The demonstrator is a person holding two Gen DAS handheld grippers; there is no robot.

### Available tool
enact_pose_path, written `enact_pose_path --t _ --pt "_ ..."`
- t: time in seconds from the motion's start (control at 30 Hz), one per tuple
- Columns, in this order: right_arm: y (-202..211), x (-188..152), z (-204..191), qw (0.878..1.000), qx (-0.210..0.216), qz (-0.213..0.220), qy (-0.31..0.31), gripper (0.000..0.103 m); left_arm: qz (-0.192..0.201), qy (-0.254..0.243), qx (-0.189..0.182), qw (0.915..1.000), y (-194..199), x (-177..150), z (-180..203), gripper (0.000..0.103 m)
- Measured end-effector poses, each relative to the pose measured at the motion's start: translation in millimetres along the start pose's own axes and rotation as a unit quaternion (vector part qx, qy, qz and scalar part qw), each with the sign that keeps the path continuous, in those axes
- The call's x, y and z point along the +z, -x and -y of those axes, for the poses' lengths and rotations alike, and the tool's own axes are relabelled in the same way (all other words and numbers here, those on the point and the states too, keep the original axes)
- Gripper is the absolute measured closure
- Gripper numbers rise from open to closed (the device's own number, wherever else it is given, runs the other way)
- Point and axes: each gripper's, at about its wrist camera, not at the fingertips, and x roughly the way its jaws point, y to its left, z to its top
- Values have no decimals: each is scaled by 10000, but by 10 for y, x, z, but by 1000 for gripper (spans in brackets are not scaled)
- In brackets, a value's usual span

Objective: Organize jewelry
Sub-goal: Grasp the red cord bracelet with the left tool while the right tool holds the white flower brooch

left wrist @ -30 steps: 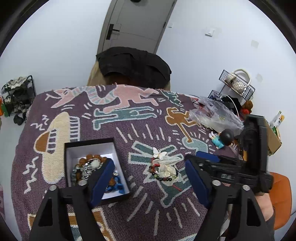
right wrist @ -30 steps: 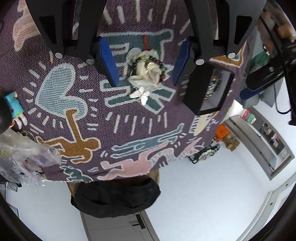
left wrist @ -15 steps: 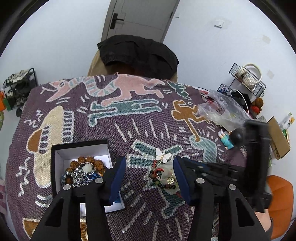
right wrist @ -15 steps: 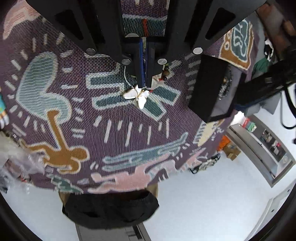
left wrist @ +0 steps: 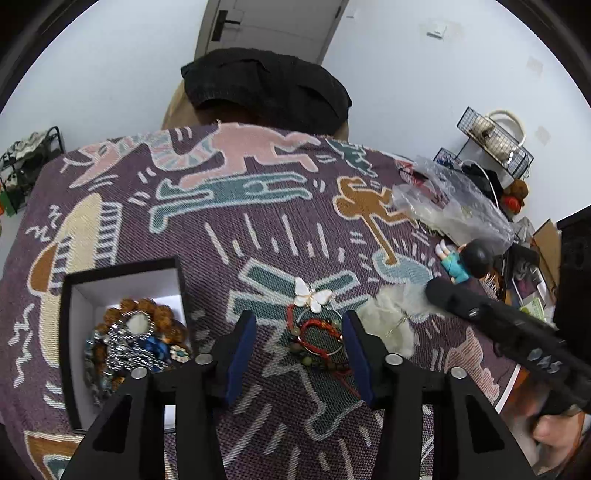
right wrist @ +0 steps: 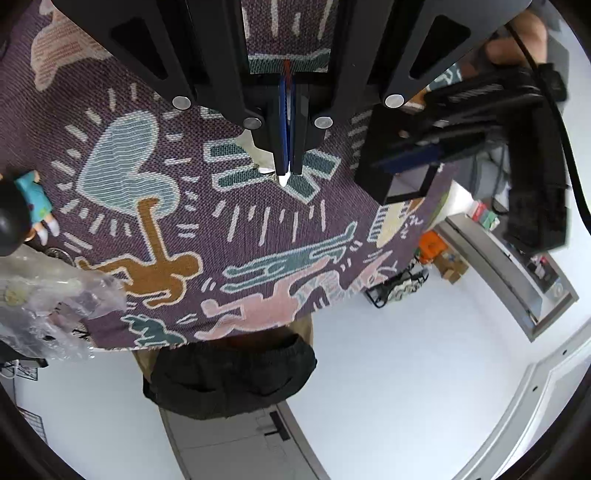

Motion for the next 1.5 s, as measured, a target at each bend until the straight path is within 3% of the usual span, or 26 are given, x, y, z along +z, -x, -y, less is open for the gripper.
enact_pose_path --t 0.33,0.6,0.7,1.17,1.33,1.5 --pt "418 25 93 9990 -20 439 -83 101 -242 -93 54 9996 -233 -46 103 58" --pt "541 -28 262 9983 -46 547 -217 101 -458 -237 204 9985 -476 -77 165 69" --pt "551 -70 362 9980 -60 540 -318 101 -560 -317 290 9975 -579 -89 185 78" --pt "561 -160 606 9970 -64 507 -582 101 -790 -1270 884 9848 -824 -23 417 80" --pt "555 -170 629 9967 -43 505 -626 101 -824 -1213 754 9863 -863 -17 394 80" --pt "551 -194 639 9966 -45 484 -661 101 -845 -1110 546 9887 -843 -43 366 89"
